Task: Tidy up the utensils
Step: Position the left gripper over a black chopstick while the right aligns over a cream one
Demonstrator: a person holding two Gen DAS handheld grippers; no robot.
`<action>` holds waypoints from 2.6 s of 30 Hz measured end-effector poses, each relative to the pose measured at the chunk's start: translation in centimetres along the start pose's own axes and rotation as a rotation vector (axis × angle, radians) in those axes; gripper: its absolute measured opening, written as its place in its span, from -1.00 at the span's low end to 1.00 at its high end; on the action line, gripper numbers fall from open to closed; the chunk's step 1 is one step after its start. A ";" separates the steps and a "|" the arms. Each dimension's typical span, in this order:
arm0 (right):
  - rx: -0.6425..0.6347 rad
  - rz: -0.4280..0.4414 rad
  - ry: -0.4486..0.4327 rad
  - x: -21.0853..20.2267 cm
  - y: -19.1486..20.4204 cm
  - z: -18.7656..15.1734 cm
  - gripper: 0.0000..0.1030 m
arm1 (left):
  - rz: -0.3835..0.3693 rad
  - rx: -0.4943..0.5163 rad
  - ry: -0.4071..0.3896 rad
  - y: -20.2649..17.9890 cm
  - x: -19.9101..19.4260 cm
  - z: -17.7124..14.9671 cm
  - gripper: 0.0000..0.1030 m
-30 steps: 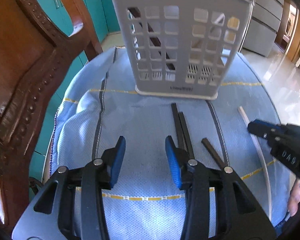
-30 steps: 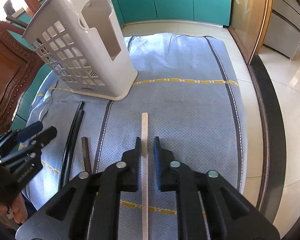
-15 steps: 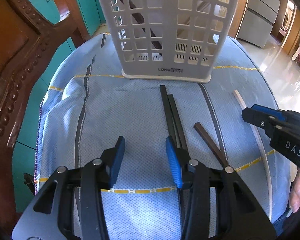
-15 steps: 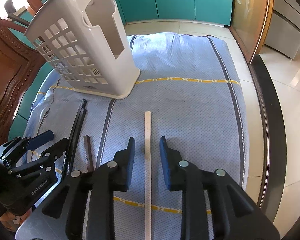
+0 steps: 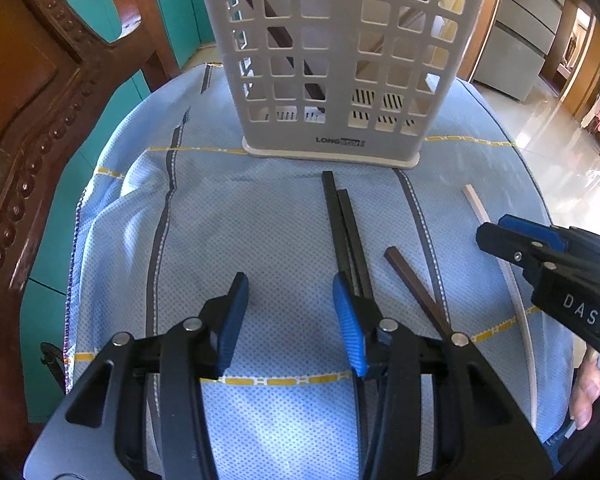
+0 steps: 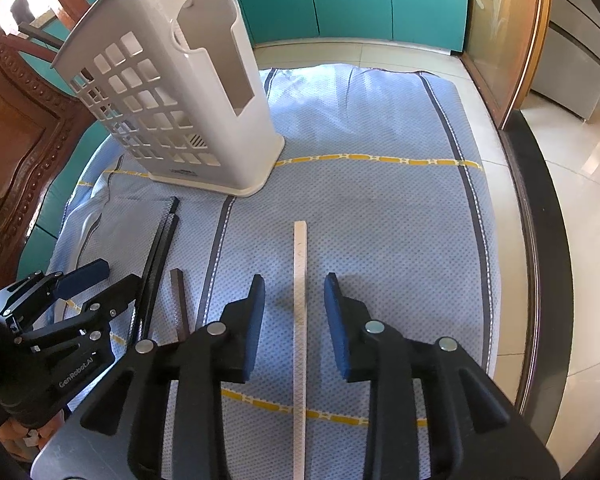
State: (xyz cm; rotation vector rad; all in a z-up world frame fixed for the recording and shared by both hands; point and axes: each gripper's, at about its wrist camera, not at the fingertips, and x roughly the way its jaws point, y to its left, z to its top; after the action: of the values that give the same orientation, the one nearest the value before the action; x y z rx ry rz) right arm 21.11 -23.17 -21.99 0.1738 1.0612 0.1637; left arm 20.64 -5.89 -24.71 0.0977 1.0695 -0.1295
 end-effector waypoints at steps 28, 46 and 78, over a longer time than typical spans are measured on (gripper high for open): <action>-0.012 -0.004 -0.002 0.2 0.6 -0.1 -0.23 | -0.107 -0.072 -0.008 0.2 -0.9 -0.5 -0.10; -0.030 -0.006 -0.003 0.3 0.9 -0.2 -0.15 | -0.033 0.021 0.002 -2.2 -0.5 -0.8 -0.38; -0.165 -0.128 -0.044 0.5 2.5 -1.3 -0.13 | 0.013 0.046 0.043 0.3 -0.9 1.5 -0.82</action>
State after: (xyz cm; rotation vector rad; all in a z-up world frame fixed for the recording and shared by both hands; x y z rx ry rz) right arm 20.05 -20.55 -22.48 -0.0389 1.0068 0.1303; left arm 21.58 -5.73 -23.19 0.1496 1.1085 -0.1409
